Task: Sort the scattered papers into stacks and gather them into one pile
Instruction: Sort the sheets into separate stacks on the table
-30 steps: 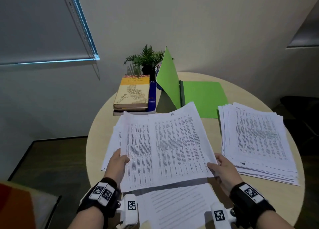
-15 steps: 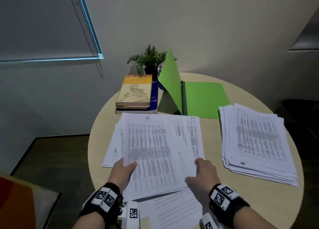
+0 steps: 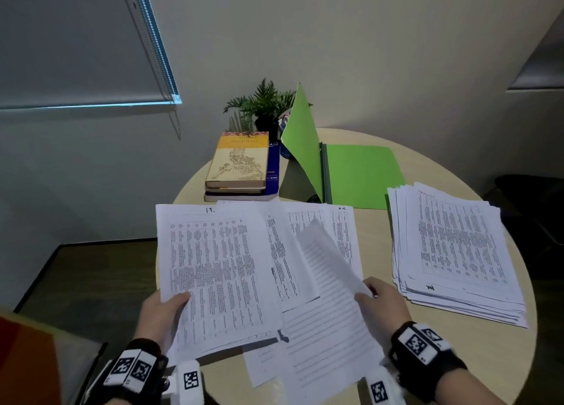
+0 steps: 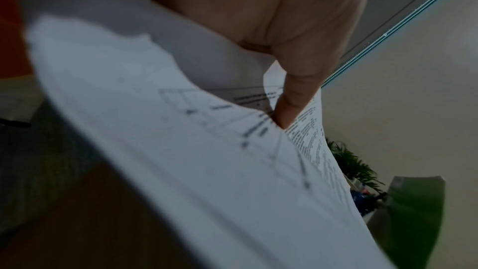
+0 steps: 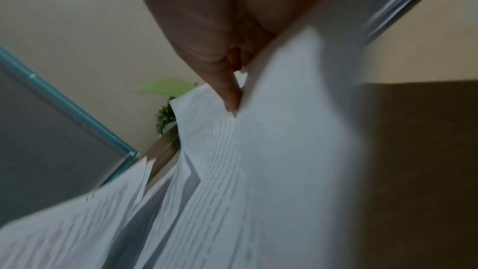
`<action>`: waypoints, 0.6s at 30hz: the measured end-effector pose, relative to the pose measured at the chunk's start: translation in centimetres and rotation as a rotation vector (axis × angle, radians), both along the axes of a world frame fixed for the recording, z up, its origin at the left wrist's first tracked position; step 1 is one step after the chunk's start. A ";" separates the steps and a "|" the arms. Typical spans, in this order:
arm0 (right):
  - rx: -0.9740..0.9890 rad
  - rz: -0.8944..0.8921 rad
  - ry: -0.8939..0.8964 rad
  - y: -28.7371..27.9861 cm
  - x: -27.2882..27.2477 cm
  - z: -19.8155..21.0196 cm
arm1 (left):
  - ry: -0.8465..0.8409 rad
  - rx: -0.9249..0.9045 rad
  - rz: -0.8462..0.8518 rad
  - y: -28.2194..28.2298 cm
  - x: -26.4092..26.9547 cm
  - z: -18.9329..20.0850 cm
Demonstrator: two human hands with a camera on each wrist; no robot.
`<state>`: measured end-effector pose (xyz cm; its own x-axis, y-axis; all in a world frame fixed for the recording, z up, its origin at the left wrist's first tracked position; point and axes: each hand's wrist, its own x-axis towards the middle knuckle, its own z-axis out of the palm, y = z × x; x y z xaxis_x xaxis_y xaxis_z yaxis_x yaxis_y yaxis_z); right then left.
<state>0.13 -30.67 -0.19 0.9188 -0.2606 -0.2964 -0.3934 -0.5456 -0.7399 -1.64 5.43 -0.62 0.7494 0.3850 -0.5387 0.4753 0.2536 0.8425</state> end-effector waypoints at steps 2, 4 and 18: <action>0.075 -0.035 -0.033 -0.6 0.8 0.4 | 0.011 0.005 0.014 1.0 -0.6 -0.2; 0.093 -0.068 -0.041 -1.2 1.7 1.1 | 0.015 0.013 0.025 2.0 -1.0 -0.3; 0.122 -0.286 -0.463 -1.6 6.1 8.6 | -0.036 0.032 0.078 4.4 -1.1 0.0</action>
<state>6.24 -32.31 8.41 0.8579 -0.5079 0.0780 -0.1320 -0.3645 -0.9218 -2.73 9.84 -0.59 0.7355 0.4591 -0.4983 0.4242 0.2614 0.8670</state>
